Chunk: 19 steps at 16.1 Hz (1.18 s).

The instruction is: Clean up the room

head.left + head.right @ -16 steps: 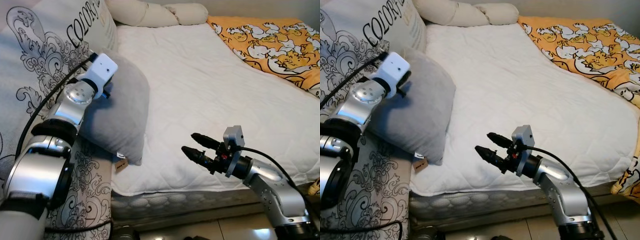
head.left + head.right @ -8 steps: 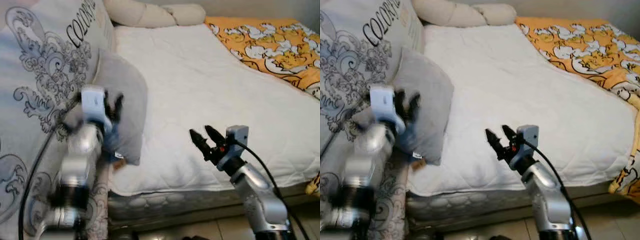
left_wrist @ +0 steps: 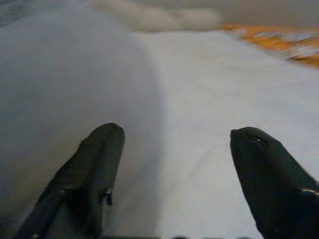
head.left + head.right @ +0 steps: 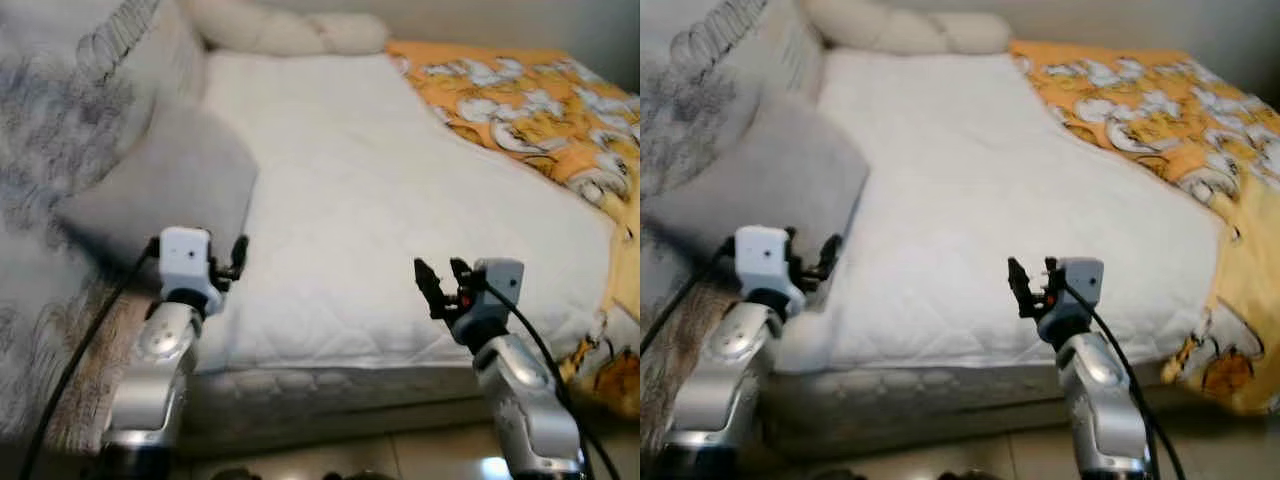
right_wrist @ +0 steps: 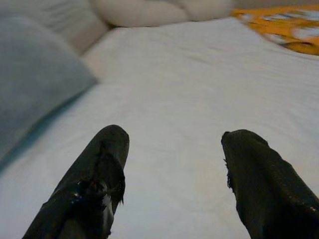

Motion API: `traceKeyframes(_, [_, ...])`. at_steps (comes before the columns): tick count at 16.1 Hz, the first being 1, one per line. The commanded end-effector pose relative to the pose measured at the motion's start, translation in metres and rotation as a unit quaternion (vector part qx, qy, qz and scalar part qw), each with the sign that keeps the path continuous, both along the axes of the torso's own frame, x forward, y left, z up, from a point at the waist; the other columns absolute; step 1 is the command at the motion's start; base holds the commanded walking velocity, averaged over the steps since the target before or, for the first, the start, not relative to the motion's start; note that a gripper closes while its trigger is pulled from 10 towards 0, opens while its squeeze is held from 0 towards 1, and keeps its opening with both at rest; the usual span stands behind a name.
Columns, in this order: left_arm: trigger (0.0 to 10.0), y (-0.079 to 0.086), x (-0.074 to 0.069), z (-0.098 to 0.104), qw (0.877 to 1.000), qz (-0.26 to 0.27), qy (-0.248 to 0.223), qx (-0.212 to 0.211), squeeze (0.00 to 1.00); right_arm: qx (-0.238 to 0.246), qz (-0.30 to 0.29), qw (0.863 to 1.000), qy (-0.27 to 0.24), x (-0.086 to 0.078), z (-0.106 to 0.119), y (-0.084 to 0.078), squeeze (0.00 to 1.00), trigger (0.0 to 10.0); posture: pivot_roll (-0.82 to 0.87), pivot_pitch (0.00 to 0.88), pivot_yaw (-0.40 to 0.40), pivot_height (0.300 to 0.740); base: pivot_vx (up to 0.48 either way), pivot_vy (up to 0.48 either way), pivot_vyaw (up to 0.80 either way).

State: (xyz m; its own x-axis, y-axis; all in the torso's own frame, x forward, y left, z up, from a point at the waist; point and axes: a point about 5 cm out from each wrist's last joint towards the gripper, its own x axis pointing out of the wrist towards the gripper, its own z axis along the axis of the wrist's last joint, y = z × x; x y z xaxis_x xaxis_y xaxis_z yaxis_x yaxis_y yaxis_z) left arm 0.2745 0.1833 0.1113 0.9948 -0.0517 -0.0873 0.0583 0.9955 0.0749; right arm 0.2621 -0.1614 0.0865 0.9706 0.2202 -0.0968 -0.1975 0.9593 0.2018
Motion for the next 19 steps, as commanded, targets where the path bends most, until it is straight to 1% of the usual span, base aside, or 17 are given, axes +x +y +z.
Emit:
traceKeyframes(1, [10.0, 0.001, -0.003, 0.001, 1.000, 0.007, 0.001, 0.009, 1.00, -0.003, -0.014, 1.000, -0.007, 0.000, 0.005, -0.005, 0.00, 10.0, 0.02, 0.000, -0.062, 0.740, 0.000, -0.435, 0.74])
traceKeyframes(3, [10.0, 0.004, -0.006, -0.001, 1.000, 0.011, 0.006, 0.011, 1.00, -0.004, -0.029, 1.000, -0.005, -0.001, 0.003, -0.009, 0.00, 10.0, 0.02, 0.000, -0.059, 0.740, 0.000, -0.442, 0.74])
traceKeyframes(4, [10.0, 0.009, -0.011, -0.006, 0.999, 0.019, 0.019, 0.018, 1.00, -0.005, -0.046, 0.999, -0.003, -0.002, 0.002, -0.014, 0.00, 10.0, 0.01, 0.000, -0.051, 0.740, 0.000, -0.439, 0.74])
traceKeyframes(5, [10.0, 0.011, -0.013, -0.007, 0.999, 0.023, 0.024, 0.018, 1.00, -0.004, -0.051, 0.999, -0.003, -0.002, 0.002, -0.016, 0.00, 10.0, 0.01, 0.000, -0.048, 0.740, 0.000, -0.439, 0.74])
traceKeyframes(7, [10.0, 0.014, -0.012, -0.010, 0.999, 0.025, 0.030, 0.020, 1.00, -0.006, -0.058, 0.998, 0.001, -0.005, 0.001, -0.017, 0.00, 10.0, -0.01, 0.000, -0.033, 0.740, 0.000, -0.437, 0.72])
traceKeyframes(8, [10.0, 0.015, -0.010, -0.011, 0.999, 0.030, 0.033, 0.011, 1.00, -0.002, -0.065, 0.998, 0.012, -0.007, -0.002, -0.018, 0.00, 10.0, -0.02, 0.000, -0.026, 0.740, 0.000, -0.431, 0.00])
traceKeyframes(9, [10.0, 0.015, -0.009, -0.013, 0.999, 0.029, 0.036, 0.016, 1.00, -0.015, -0.060, 0.998, 0.009, -0.001, 0.000, -0.018, 0.00, 10.0, -0.02, 0.000, -0.027, 0.740, 0.000, -0.435, 0.00])
traceKeyframes(11, [10.0, 0.013, -0.004, -0.015, 0.999, 0.031, 0.038, 0.015, 1.00, -0.022, -0.056, 0.998, 0.006, 0.007, 0.004, -0.017, 0.00, 10.0, -0.03, 0.000, -0.029, 0.740, 0.000, -0.437, 0.00])
traceKeyframes(13, [10.0, 0.013, -0.002, -0.017, 0.999, 0.032, 0.039, 0.015, 1.00, -0.031, -0.056, 0.998, 0.005, 0.008, 0.002, -0.016, 0.00, 10.0, -0.03, 0.000, -0.029, 0.740, 0.000, -0.431, 0.00])
traceKeyframes(15, [10.0, 0.013, -0.001, -0.020, 0.998, 0.032, 0.043, 0.018, 1.00, -0.014, -0.055, 0.998, 0.006, 0.010, 0.002, -0.015, 0.00, 10.0, -0.02, 0.000, -0.036, 0.740, 0.000, -0.437, 0.00])
traceKeyframes(19, [10.0, 0.016, -0.001, -0.019, 0.998, 0.033, 0.040, 0.029, 1.00, -0.014, -0.079, 0.997, 0.008, 0.009, -0.004, -0.019, 0.00, 10.0, 0.00, 0.000, -0.033, 0.740, 0.000, -0.434, 0.00])
